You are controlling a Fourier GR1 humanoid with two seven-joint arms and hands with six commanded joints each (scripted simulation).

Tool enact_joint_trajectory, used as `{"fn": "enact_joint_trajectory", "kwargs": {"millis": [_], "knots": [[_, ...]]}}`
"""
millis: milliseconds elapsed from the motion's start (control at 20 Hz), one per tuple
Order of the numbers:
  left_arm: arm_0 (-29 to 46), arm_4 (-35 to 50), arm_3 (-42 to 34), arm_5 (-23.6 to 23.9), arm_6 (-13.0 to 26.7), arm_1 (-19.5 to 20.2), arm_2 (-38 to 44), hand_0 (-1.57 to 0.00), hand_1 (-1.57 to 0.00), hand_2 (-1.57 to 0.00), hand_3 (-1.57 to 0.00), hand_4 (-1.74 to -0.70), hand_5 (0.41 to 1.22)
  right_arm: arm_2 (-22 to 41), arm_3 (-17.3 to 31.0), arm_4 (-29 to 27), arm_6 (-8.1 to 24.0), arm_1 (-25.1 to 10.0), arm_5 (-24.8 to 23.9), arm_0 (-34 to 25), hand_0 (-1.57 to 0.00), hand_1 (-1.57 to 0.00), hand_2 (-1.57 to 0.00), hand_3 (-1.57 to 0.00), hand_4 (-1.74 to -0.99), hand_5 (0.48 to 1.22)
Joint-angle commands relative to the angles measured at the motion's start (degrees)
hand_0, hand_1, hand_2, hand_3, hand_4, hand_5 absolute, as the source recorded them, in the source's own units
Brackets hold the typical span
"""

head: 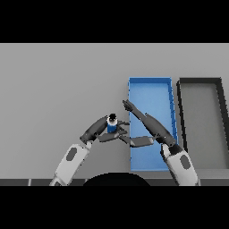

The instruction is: Pick up the blue pipe and place it into the blue bin.

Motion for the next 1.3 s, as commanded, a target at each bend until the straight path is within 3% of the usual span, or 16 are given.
{"fn": "enact_joint_trajectory", "kwargs": {"millis": [0, 100, 200, 400, 600, 700, 850, 1000, 1100, 1250], "knots": [[0.3, 0.3, -0.6, -0.3, -0.2, 0.1, 0.3, -1.57, -1.57, -1.57, -1.57, -1.47, 1.221, 0.5, 0.1, -1.3, 0.5, 0.1, 0.9, -1.9, 0.0, 0.0, -0.04, 0.0, -1.294, 0.56], [0.0, -0.3, -0.1, -0.5, -0.2, -0.7, 0.3, -1.57, -1.57, -1.57, -1.57, -1.46, 1.221, 1.6, 0.4, -2.3, 1.2, 0.7, 1.5, -5.8, 0.0, 0.0, -0.05, 0.0, -1.268, 0.555], [0.3, 0.4, 0.1, -1.8, 0.1, -0.9, 0.9, -1.57, -1.57, -1.57, -1.57, -1.46, 1.221, 2.6, 0.7, -2.9, 3.9, 0.8, 1.8, -9.0, 0.0, 0.0, -0.05, 0.0, -1.242, 0.551], [0.5, 0.4, -0.4, -2.7, 1.2, -1.4, 2.0, -1.57, -1.57, -1.57, -1.57, -1.47, 1.221, 3.9, 4.8, -3.1, 7.7, 2.4, 2.7, -15.0, -0.02, -0.03, -0.08, 0.0, -1.196, 0.526], [0.8, -1.3, -0.7, -3.5, 1.6, -1.0, 2.6, -1.57, -1.57, -1.57, -1.57, -1.47, 1.221, 3.7, 9.8, -2.6, 7.6, 3.3, 4.3, -19.0, -0.07, -0.11, -0.17, -0.04, -1.204, 0.497], [0.9, -1.0, -1.1, -4.2, 1.9, -1.6, 3.1, -1.57, -1.57, -1.57, -1.57, -1.52, 1.221, 4.5, 11.9, -2.3, 7.5, 4.4, 5.1, -20.6, -0.32, -0.36, -0.38, -0.24, -1.278, 0.485], [1.1, -3.1, -0.5, -3.9, 4.6, -1.6, 2.8, -1.57, -1.57, -1.57, -1.57, -1.62, 1.221, 4.6, 12.3, -3.1, 6.6, 5.2, 5.6, -21.2, -0.88, -0.88, -0.91, -0.76, -1.467, 0.518], [1.8, -1.3, -1.4, -5.1, 3.8, -2.9, 3.6, -1.57, -1.57, -1.57, -1.52, -1.68, 1.221, 5.2, 13.5, -3.8, 5.5, 6.5, 4.9, -20.4, -1.22, -1.22, -1.23, -1.02, -1.581, 0.65], [1.9, -0.5, -0.6, -5.6, 1.3, -4.0, 4.2, -1.57, -1.57, -1.57, -1.5, -1.7, 1.221, 5.6, 13.6, -4.7, 4.9, 6.6, 4.3, -20.4, -1.34, -1.34, -1.35, -1.19, -1.628, 0.856], [1.9, -0.1, -0.9, -6.7, 2.2, -4.2, 5.2, -1.57, -1.57, -1.57, -1.44, -1.72, 1.221, 6.6, 13.5, -3.9, 3.5, 6.1, 3.4, -20.5, -1.45, -1.45, -1.46, -1.36, -1.68, 1.034]]}}
